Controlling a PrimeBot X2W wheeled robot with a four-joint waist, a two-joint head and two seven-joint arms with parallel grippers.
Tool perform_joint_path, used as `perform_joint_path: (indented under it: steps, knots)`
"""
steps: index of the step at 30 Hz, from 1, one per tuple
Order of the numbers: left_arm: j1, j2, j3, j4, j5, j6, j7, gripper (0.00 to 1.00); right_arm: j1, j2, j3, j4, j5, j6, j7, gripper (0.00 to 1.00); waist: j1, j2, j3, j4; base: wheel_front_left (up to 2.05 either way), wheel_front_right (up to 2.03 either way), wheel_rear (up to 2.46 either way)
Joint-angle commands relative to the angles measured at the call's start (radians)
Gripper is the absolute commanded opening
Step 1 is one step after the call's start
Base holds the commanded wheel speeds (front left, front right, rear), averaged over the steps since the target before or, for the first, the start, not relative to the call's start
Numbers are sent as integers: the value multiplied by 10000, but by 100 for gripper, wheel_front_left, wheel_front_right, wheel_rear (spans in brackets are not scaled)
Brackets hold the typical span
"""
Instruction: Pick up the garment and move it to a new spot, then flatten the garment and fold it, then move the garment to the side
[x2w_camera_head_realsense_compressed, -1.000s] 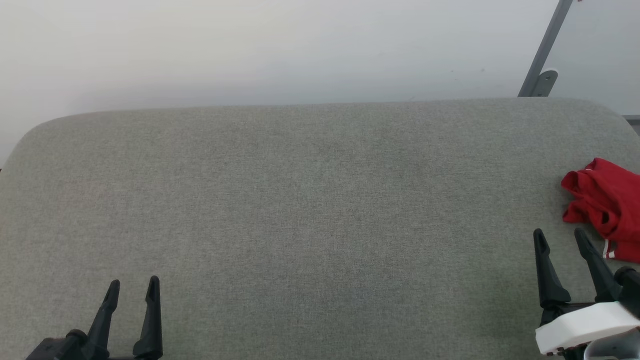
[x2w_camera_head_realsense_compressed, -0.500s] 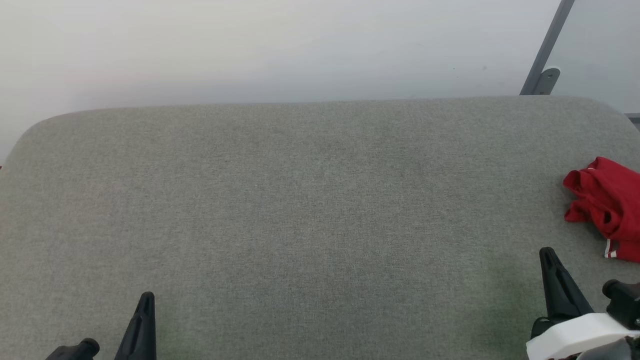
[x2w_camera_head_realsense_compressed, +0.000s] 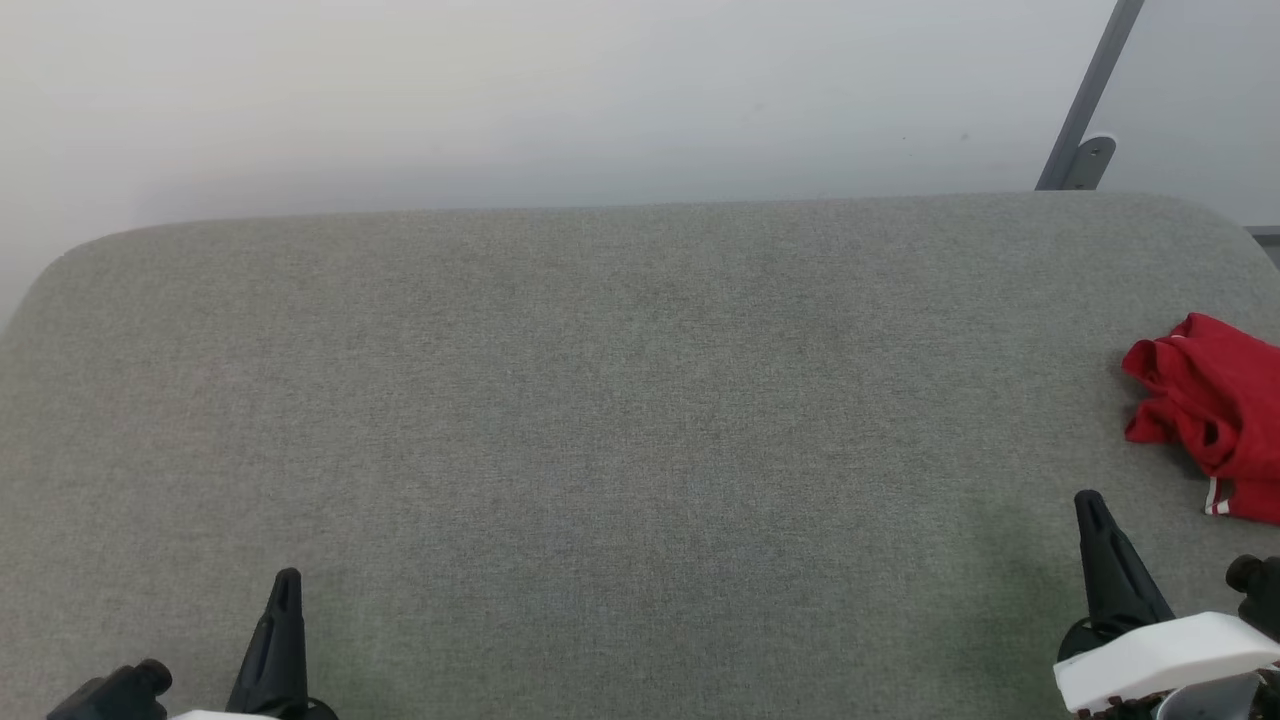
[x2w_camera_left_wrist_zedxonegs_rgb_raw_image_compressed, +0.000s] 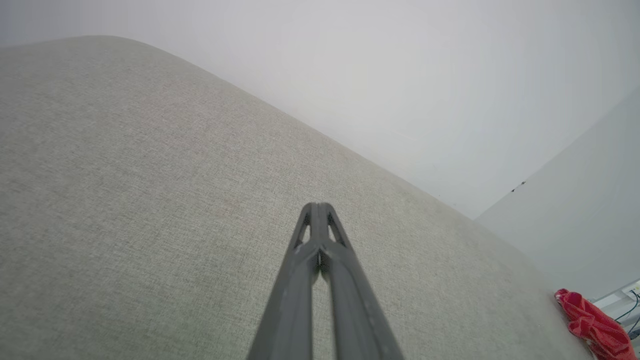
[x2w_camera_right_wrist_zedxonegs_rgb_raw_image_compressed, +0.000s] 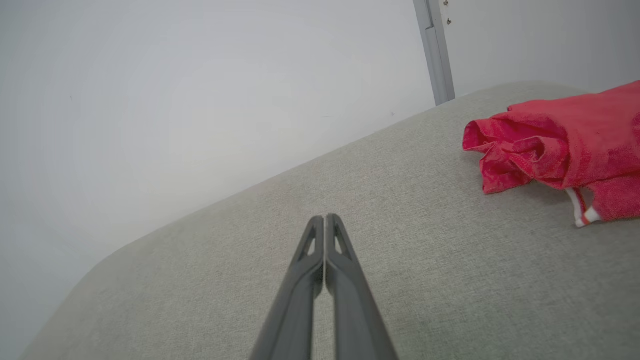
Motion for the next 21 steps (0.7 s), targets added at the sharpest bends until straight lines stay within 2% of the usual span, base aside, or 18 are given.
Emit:
perform_joint_path:
  steps: [1, 21]
  knots:
    - [-300, 30, 77, -91, -336, 1, 82, 0, -295, -24, -24, -67, 378, -1, 79, 0, 0, 0, -2, -4, 0, 0, 0]
    - [-892, -198, 249, 189, -2875, 1, 812, 0, -673, 147, -62, 311, 3147, -2, 510, 0, 0, 0, -31, -59, 0, 0, 0]
